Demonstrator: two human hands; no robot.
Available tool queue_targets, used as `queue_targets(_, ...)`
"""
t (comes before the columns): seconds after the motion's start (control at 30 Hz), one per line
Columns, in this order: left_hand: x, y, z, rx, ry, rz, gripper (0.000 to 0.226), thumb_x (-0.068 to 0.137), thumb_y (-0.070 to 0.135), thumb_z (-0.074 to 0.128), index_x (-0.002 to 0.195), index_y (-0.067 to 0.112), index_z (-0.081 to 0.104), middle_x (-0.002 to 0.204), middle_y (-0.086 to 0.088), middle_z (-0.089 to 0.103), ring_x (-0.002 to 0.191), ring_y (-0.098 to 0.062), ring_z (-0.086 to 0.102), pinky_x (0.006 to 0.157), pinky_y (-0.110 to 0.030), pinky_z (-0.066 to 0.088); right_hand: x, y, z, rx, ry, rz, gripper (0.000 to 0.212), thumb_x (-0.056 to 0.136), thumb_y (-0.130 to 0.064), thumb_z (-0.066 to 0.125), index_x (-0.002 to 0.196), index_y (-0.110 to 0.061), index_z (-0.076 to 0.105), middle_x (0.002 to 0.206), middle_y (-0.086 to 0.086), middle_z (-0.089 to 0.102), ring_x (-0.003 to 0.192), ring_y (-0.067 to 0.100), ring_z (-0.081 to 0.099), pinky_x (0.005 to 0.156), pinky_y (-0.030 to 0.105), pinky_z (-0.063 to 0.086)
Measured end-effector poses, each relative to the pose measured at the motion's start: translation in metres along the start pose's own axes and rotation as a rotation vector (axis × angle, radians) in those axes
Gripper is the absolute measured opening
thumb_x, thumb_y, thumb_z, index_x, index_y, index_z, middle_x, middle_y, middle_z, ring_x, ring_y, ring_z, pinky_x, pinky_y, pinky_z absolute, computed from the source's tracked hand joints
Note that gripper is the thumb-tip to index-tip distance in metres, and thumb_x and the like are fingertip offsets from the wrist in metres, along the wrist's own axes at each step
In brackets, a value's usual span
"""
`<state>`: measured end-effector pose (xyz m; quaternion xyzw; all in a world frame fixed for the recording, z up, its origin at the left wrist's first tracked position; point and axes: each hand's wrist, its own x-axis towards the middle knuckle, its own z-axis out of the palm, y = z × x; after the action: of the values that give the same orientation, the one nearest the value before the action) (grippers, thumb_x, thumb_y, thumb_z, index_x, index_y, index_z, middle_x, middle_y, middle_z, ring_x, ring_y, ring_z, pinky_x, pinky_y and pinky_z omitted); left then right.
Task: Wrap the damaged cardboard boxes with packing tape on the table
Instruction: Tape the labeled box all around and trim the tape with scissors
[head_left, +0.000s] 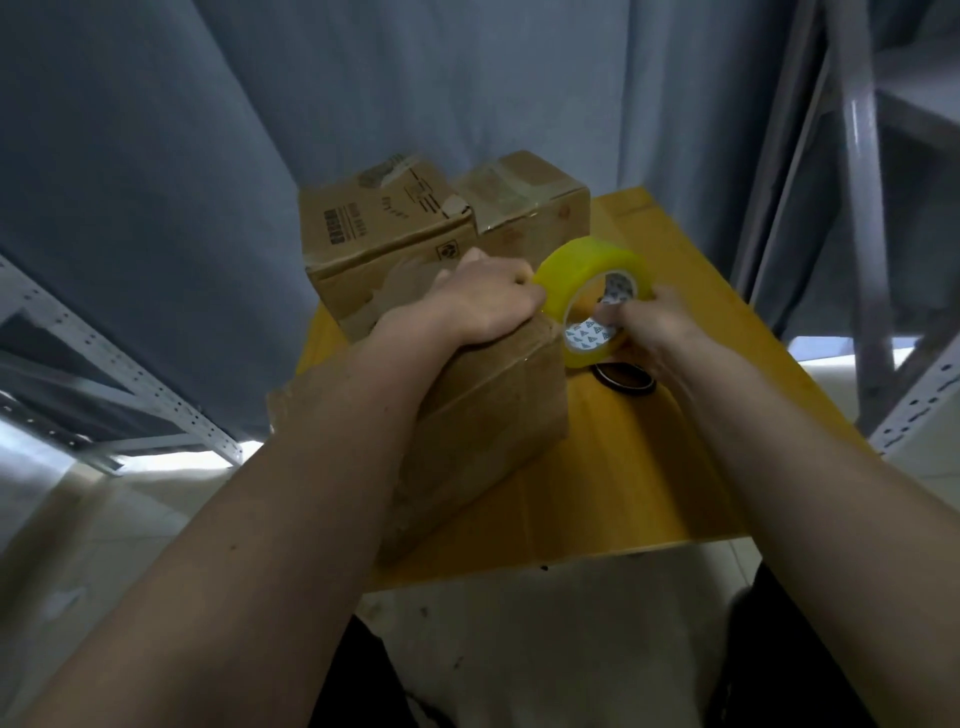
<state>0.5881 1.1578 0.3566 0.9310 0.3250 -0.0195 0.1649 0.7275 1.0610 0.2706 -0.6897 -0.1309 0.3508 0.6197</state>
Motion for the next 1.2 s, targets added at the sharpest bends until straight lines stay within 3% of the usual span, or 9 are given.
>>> queue_targets(0.1,-0.003,0.001,0.003,0.075,0.011,0.042,0.023,0.098,0.037,0.035,0.100,0.032,0.057,0.114,-0.002,0.055,0.126,-0.022,0.032,0.098,-0.043,0.029,0.002,-0.004,-0.003,-0.084,0.030,-0.066,0.026,0.083,-0.004,0.072,0.106,-0.005,0.060,0.110,0.016,0.067,0.100,0.036,0.065,0.088,0.051,0.054)
queue_targets(0.3,0.001,0.011,-0.006,0.091,-0.102,0.026,0.037,0.101,0.035,0.035,0.135,0.037,0.051,0.147,0.001,0.045,0.134,-0.027,0.034,0.107,-0.038,0.030,0.008,-0.003,-0.018,-0.235,0.076,-0.151,0.026,0.083,-0.003,0.070,0.108,0.002,0.066,0.113,0.020,0.067,0.105,0.035,0.063,0.094,0.052,0.050)
queue_targets(0.4,0.009,0.022,-0.018,0.058,-0.249,-0.017,0.042,0.096,0.019,0.051,0.137,0.030,0.054,0.143,-0.002,0.051,0.126,-0.023,0.048,0.092,-0.028,0.036,0.010,-0.008,-0.014,-0.302,0.024,-0.183,0.025,0.085,-0.002,0.067,0.110,0.002,0.063,0.112,0.021,0.066,0.104,0.035,0.063,0.094,0.052,0.050)
queue_targets(0.5,0.016,0.024,-0.019,0.073,-0.251,0.002,0.045,0.092,0.019,0.062,0.135,0.029,0.056,0.138,-0.001,0.055,0.118,-0.020,0.052,0.088,-0.029,0.037,0.011,-0.010,-0.011,-0.415,0.008,-0.220,0.027,0.086,-0.005,0.068,0.111,0.000,0.060,0.112,0.021,0.065,0.104,0.036,0.062,0.092,0.053,0.050)
queue_targets(0.67,0.024,0.009,-0.018,-0.018,-0.267,-0.056,0.058,0.084,0.029,0.074,0.137,0.025,0.054,0.134,0.002,0.060,0.123,-0.019,0.055,0.107,-0.036,0.038,0.008,-0.002,-0.010,-0.679,-0.003,-0.214,0.052,0.078,-0.037,0.077,0.116,-0.011,0.053,0.106,0.005,0.056,0.098,0.025,0.056,0.083,0.043,0.050)
queue_targets(0.83,0.034,0.009,-0.021,-0.075,-0.406,-0.046,0.069,0.071,0.044,0.079,0.134,0.025,0.057,0.123,0.000,0.067,0.115,-0.019,0.062,0.111,-0.042,0.038,0.005,-0.001,-0.009,-0.665,0.077,-0.407,0.020,0.089,-0.035,0.066,0.082,-0.018,0.057,0.091,0.003,0.059,0.078,0.020,0.056,0.062,0.035,0.043)
queue_targets(0.9,0.034,0.012,-0.021,-0.103,-0.513,-0.095,0.092,0.051,0.059,0.078,0.134,0.023,0.057,0.126,-0.002,0.066,0.115,-0.023,0.062,0.109,-0.044,0.041,0.004,-0.006,-0.008,-0.638,0.162,-0.475,0.017,0.091,-0.031,0.063,0.094,-0.015,0.060,0.094,0.003,0.057,0.088,0.023,0.056,0.069,0.036,0.044)
queue_targets(0.97,0.033,0.013,-0.019,-0.120,-0.622,-0.141,0.093,0.051,0.056,0.075,0.133,0.016,0.057,0.125,-0.007,0.066,0.115,-0.027,0.062,0.107,-0.046,0.043,0.002,-0.011,-0.007,-0.618,0.214,-0.500,0.021,0.090,-0.027,0.064,0.106,-0.014,0.061,0.103,0.006,0.059,0.097,0.024,0.056,0.079,0.042,0.049)
queue_targets(1.2,0.029,-0.001,-0.010,-0.315,-0.452,-0.087,0.082,0.045,0.053,0.076,0.119,0.018,0.069,0.110,-0.003,0.073,0.103,-0.020,0.069,0.096,-0.037,0.052,0.004,-0.002,-0.014,-0.578,0.129,-0.424,0.023,0.081,-0.023,0.075,0.091,-0.010,0.059,0.086,0.006,0.058,0.079,0.021,0.054,0.069,0.043,0.047)
